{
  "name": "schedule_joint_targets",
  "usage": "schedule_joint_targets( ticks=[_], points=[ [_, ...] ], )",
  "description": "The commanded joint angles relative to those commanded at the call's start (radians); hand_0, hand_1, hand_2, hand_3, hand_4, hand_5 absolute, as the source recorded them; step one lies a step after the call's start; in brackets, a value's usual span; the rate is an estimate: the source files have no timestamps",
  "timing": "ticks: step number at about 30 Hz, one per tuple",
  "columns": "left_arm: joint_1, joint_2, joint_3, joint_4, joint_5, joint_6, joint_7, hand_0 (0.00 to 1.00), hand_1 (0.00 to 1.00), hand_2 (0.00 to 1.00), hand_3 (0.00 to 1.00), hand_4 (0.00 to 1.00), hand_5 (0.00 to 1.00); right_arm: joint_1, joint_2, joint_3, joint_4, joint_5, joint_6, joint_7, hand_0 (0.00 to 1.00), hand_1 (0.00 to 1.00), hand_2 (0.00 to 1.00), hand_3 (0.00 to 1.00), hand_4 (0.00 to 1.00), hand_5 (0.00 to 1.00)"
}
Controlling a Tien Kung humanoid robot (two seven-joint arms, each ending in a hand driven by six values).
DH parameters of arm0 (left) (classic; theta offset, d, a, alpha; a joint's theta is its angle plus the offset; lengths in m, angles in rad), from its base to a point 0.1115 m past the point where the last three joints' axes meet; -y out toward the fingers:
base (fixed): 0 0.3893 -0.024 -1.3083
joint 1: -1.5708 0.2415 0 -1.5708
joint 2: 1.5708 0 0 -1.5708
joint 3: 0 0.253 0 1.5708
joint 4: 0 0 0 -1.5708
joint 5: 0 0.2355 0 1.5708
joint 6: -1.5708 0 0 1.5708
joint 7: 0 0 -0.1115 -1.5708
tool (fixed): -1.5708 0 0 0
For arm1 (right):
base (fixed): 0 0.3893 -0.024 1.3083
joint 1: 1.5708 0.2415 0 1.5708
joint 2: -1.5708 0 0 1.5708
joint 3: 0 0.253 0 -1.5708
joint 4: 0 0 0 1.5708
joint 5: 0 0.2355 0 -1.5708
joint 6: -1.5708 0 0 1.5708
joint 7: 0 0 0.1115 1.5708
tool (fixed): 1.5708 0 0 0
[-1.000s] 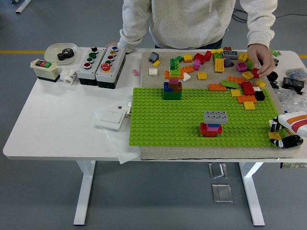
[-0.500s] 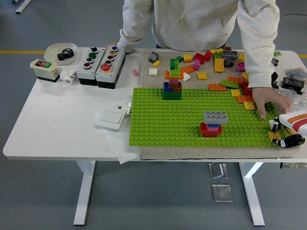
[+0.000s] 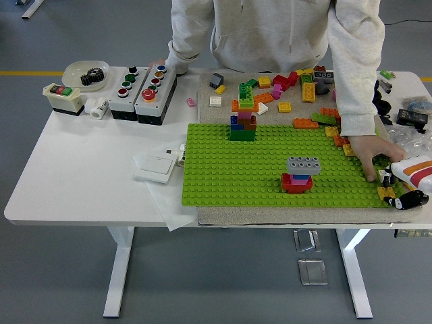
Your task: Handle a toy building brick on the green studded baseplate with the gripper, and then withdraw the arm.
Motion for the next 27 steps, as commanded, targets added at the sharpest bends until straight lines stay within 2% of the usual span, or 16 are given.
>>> schedule_joint_targets(
  ticks=[12,27],
  points=[
    [0.001,0.000,-0.002,0.000,0.004,-0.001,0.001,0.775,0.729,0.649,0.562,0.588,0.612,-0.007,-0.004,0.010,0.022,0.004,-0.010,0.000,0.622,0.611,0.621,0.692,0.788,0.263],
    [0.006,0.000,0.001,0.000,0.003,-0.001,0.002,0.775,0.730,0.647,0.561,0.588,0.612,-0.009,-0.004,-0.003,0.008,0.001,-0.008,-0.003,0.614,0.608,0.615,0.680,0.784,0.250]
  ],
)
